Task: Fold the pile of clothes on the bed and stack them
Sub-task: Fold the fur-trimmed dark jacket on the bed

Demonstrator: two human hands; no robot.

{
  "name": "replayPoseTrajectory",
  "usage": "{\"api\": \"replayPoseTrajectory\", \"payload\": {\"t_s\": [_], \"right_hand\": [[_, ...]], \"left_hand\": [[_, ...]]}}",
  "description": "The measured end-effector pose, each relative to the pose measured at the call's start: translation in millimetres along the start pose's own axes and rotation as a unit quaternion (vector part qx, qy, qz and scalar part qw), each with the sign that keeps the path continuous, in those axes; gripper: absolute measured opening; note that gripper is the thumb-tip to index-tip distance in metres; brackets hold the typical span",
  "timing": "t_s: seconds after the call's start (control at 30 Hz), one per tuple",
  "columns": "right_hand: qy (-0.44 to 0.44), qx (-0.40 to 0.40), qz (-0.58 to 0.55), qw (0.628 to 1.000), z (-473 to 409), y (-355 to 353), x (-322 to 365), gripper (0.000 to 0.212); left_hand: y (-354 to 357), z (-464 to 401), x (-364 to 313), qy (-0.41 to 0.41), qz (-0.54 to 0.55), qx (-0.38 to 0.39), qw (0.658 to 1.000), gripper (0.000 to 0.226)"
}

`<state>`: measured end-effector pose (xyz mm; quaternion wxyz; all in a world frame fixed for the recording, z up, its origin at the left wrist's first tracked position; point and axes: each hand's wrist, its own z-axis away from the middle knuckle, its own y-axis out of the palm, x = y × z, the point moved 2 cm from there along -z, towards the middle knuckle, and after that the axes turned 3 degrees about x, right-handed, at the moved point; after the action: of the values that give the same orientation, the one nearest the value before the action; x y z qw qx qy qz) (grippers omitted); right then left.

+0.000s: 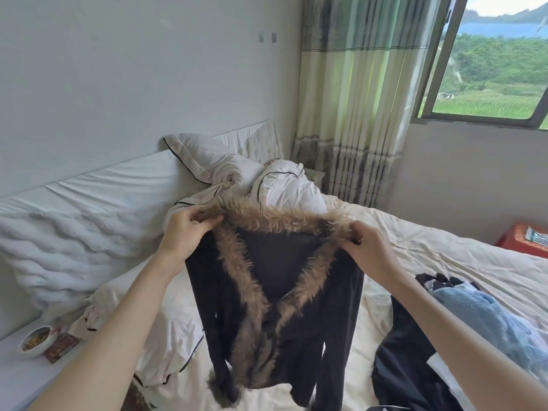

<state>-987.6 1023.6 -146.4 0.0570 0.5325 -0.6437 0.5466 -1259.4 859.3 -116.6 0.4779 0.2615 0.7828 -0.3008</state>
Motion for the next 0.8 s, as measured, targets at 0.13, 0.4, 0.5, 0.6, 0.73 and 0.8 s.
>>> {"api": "replayPoseTrajectory", "payload": {"t_s": [0.13,0.4,0.5,0.6,0.73,0.8], "right_hand": [[-0.04,-0.071,0.044,0.996,1,4,-5,0.007],[0.17,0.069,-0.344,0.921,-1,10,7,0.023],[0.152,0.106,-0.337,0.923,6,11,10,0.023],[0.083,0.105,-0.252,0.958,13,5,20,0.018],[0.086,0.316,-0.322,0.888,18,-9,21,0.047],[0.056,0.341,-0.241,0.907,19,-13,19,0.046]], "left_hand": [[-2,7,-8,0.029,-0.016,0.004,0.999,0.026],[-8,10,-24,0.046,-0.028,-0.009,0.998,0.025],[-17,10,-17,0.03,-0.022,-0.033,0.999,0.025],[-23,9,-5,-0.001,-0.032,-0.045,0.998,0.015],[-36,9,8,-0.034,-0.037,-0.07,0.996,0.016],[-38,10,8,-0.038,-0.047,-0.056,0.997,0.016]]}}
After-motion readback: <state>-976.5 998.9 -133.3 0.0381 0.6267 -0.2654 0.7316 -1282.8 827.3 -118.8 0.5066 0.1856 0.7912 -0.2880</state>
